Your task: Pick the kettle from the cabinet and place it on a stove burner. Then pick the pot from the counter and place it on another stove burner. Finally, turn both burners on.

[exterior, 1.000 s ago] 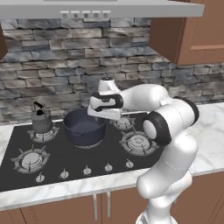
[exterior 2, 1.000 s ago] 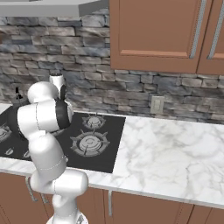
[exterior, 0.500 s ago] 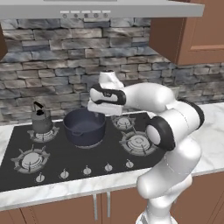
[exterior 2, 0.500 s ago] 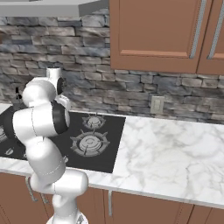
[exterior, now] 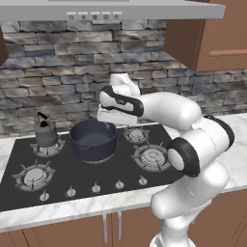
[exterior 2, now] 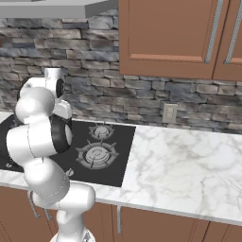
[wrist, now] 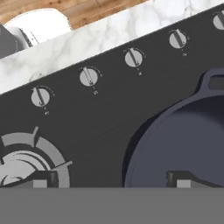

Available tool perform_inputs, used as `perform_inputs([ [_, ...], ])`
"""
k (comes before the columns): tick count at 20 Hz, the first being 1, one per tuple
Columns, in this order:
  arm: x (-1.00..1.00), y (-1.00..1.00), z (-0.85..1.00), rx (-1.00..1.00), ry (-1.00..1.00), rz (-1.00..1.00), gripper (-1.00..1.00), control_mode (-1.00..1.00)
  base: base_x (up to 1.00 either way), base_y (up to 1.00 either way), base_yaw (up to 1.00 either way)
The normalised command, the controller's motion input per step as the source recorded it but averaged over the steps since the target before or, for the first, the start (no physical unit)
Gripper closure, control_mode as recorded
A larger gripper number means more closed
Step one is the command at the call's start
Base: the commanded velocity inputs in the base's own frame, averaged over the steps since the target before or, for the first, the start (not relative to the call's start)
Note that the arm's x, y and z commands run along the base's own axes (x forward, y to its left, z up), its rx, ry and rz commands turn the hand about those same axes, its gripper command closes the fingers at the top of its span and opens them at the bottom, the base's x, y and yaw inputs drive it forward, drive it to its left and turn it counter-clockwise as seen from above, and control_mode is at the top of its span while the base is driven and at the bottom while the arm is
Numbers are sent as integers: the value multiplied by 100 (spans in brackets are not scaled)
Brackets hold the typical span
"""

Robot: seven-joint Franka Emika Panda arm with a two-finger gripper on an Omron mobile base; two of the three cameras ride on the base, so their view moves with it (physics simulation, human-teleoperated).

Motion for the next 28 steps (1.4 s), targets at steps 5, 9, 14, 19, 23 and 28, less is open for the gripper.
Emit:
perform_inputs([
  [5,-59,1,15,0,0,0,-100,-100,0,0,0],
  [9,-68,8,10,0,0,0,-100,-100,0,0,0],
  [14,-66,15,3,0,0,0,-100,-100,0,0,0],
  [19,-60,20,3,0,0,1,-100,-100,0,0,0],
  [23,-40,25,-2,0,0,4,-100,-100,0,0,0],
  [28,-10,20,-12,0,0,10,-100,-100,0,0,0],
])
